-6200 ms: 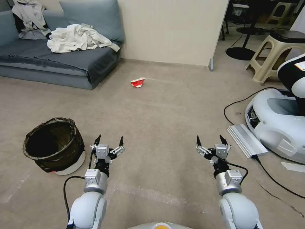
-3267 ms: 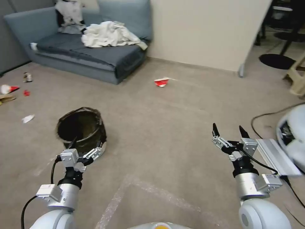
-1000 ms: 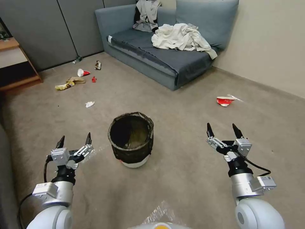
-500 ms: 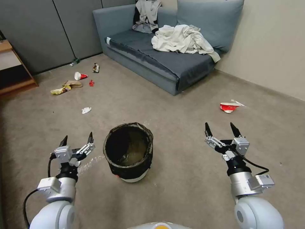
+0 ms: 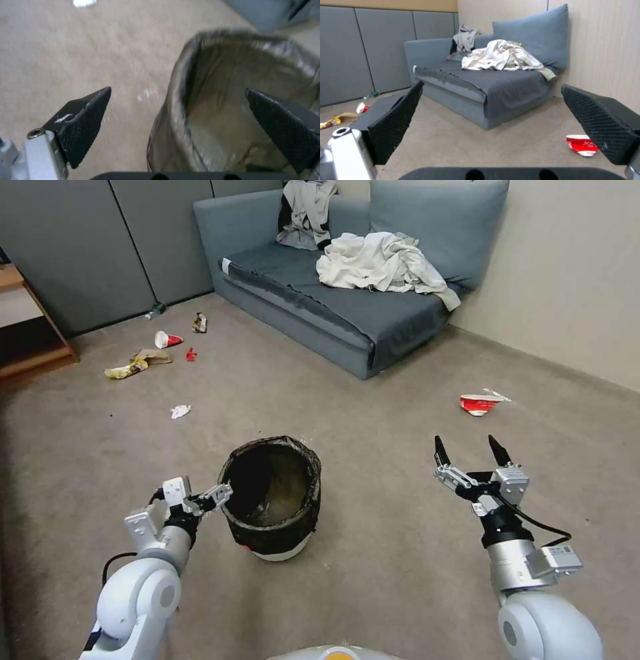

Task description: Pick up the trash can from the floor.

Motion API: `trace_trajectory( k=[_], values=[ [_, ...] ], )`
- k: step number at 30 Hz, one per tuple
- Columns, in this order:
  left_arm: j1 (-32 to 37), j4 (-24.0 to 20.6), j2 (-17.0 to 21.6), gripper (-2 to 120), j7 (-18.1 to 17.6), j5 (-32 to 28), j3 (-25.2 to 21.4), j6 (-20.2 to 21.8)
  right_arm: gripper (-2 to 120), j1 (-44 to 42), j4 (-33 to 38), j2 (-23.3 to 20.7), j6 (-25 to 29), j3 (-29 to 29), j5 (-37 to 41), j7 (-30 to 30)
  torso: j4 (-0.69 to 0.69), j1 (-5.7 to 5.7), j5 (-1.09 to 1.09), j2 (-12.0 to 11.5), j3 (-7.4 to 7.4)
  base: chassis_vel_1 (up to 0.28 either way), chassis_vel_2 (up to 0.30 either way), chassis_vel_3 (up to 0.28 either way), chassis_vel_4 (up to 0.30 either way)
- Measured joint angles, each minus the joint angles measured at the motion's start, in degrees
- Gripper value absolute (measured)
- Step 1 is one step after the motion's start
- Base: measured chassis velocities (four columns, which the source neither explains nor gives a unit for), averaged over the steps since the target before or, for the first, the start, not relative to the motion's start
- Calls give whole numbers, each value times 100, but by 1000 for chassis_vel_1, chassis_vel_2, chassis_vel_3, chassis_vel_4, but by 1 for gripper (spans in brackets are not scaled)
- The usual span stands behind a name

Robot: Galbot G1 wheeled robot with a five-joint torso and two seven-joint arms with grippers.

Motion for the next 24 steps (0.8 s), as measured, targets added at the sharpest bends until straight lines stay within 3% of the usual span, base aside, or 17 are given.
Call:
trace_trajectory(
  k=[9, 17, 24],
  values=[
    [-370, 350, 132, 98, -402, -417, 318, 262, 100, -59, 7, 67, 79, 5, -96, 27, 0, 0, 0, 0, 0, 0, 0, 0, 0],
    [-713, 571, 173, 68, -918, -1344, 448, 628, 100, -72, 0, 83, 120, 10, -103, 48, -1, 0, 0, 0, 0, 0, 0, 0, 0],
    [-811, 624, 186, 46, -1094, -1464, 477, 712, 100, -70, -31, 81, 136, 17, -103, 62, 0, 0, 0, 0, 0, 0, 0, 0, 0]
  ],
)
